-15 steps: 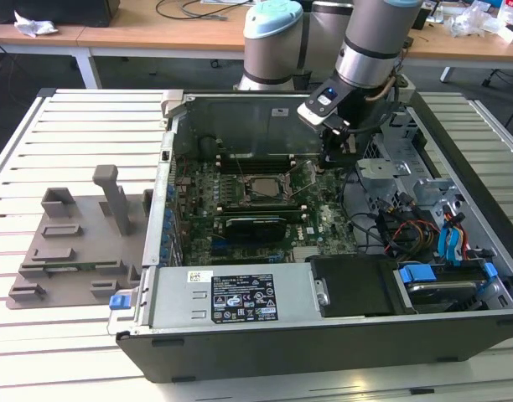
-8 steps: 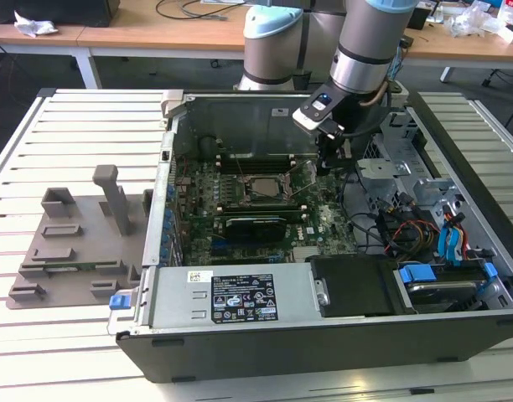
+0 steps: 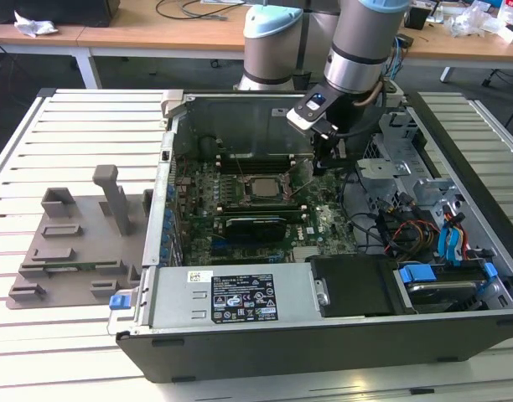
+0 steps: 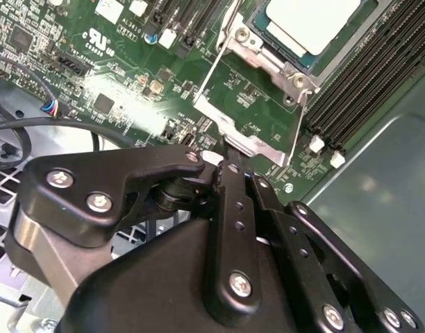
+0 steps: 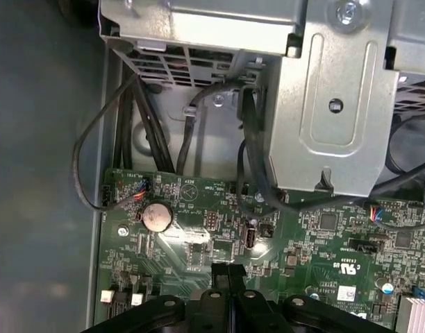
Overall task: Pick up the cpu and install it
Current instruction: 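Close the cpu cover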
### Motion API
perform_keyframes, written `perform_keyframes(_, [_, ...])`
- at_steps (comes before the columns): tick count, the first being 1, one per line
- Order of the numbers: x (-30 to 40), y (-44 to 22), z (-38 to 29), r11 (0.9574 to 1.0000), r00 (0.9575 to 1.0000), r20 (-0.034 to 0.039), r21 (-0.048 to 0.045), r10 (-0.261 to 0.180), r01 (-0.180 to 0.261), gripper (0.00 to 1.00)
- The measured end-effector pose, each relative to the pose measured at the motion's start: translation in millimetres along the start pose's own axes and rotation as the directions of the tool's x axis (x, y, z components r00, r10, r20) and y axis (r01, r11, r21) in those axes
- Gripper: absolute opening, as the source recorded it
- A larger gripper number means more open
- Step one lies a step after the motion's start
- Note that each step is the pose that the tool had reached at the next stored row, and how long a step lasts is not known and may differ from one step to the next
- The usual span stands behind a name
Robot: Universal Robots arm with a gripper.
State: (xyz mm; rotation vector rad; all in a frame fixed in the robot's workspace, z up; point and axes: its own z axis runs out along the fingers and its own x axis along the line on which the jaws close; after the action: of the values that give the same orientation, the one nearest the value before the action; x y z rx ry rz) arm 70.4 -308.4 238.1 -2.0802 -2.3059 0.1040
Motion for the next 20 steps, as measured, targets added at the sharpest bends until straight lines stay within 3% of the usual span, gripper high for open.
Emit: perform_keyframes(20, [3.0, -28.7, 2.0, 1.0, 1.0, 0.0, -0.0001, 0.0, 0.0, 0.11])
